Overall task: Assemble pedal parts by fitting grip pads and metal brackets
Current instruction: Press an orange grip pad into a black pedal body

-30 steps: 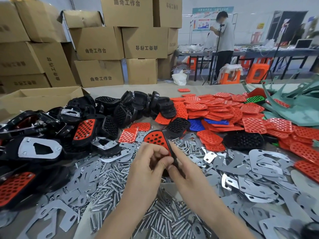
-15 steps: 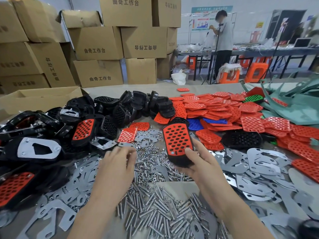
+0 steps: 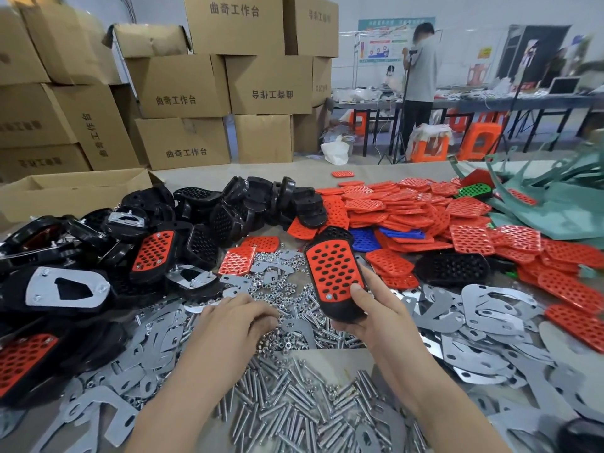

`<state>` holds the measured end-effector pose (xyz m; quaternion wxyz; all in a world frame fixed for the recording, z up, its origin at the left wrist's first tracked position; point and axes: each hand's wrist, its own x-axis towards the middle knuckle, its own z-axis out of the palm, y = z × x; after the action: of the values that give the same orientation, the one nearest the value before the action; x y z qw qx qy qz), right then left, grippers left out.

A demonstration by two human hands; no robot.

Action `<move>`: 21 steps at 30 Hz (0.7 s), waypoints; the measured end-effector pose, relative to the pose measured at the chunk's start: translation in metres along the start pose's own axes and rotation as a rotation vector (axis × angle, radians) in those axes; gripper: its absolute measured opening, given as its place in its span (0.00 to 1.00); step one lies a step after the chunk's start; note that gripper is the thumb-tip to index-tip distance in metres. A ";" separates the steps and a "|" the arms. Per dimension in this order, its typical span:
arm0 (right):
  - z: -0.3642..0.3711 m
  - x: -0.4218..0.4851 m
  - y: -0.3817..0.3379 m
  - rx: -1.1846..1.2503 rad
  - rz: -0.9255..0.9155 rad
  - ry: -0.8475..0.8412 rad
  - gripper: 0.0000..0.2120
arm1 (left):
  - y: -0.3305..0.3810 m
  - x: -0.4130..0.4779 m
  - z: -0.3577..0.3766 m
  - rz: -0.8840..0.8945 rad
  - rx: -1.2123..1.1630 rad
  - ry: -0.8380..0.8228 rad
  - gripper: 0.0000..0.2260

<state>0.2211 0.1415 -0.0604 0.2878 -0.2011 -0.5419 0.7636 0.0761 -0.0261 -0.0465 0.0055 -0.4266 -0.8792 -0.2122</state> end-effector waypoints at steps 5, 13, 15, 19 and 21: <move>0.001 -0.004 0.001 -0.007 0.006 -0.014 0.12 | 0.007 0.001 0.000 -0.027 -0.382 0.269 0.05; 0.009 -0.010 0.001 -0.276 -0.160 -0.155 0.13 | 0.034 -0.005 0.004 0.045 -0.917 0.330 0.06; 0.011 -0.011 0.001 -0.292 -0.180 -0.190 0.13 | 0.033 -0.004 0.006 0.019 -0.892 0.348 0.07; 0.012 -0.012 0.000 -0.296 -0.219 -0.188 0.14 | 0.032 -0.005 0.006 -0.007 -0.871 0.373 0.06; 0.011 -0.012 0.001 -0.309 -0.227 -0.180 0.14 | 0.033 -0.005 0.006 -0.017 -0.878 0.377 0.06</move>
<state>0.2228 0.1257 -0.0574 0.2882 -0.1112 -0.6953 0.6489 0.1053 -0.0093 -0.0404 -0.0178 -0.3356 -0.6935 -0.6373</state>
